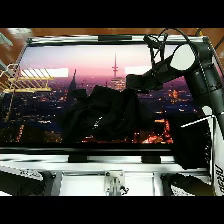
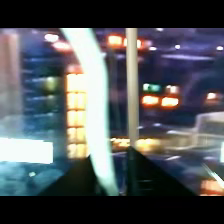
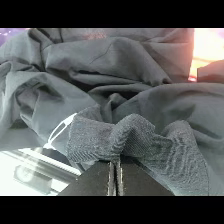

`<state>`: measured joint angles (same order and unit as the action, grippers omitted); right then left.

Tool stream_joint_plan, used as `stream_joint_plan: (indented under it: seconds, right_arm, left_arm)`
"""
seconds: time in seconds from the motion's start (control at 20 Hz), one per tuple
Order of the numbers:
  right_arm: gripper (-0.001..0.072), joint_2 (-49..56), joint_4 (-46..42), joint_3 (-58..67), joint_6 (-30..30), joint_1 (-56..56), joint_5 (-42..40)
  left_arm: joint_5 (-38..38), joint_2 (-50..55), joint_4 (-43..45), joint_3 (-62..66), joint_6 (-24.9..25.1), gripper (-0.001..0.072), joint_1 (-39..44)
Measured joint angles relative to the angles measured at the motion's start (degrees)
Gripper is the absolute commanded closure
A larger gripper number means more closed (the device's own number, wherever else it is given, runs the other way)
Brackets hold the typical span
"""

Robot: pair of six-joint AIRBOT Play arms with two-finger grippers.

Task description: Fold the shirts.

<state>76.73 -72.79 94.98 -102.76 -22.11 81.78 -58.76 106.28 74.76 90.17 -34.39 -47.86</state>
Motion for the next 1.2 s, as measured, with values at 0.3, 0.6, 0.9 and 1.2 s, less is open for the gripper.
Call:
stream_joint_plan:
  seconds: [0.3, 0.6, 0.9, 1.2]
  right_arm:
    - [0.0649, 0.0, -0.2, 0.0, 0.2, 0.0, 0.0]
    - [0.0649, 0.0, -1.8, 0.0, 1.1, 0.0, 0.0]
    - [0.0649, 0.0, -5.3, 0.0, 1.5, 0.1, 1.0]
    - [0.0649, 0.0, -13.9, 0.0, 2.3, 0.1, 4.0]
  left_arm:
    - [0.3, -0.7, 0.5, 0.0, 0.2, 0.0658, 0.8]
    - [1.4, -5.8, 0.0, 1.9, -4.1, 0.0662, 1.7]
    - [5.4, -16.5, 0.3, 2.8, -14.5, 0.0662, 4.0]
    - [-3.9, -30.1, -0.7, 1.8, -25.3, 0.0664, 22.9]
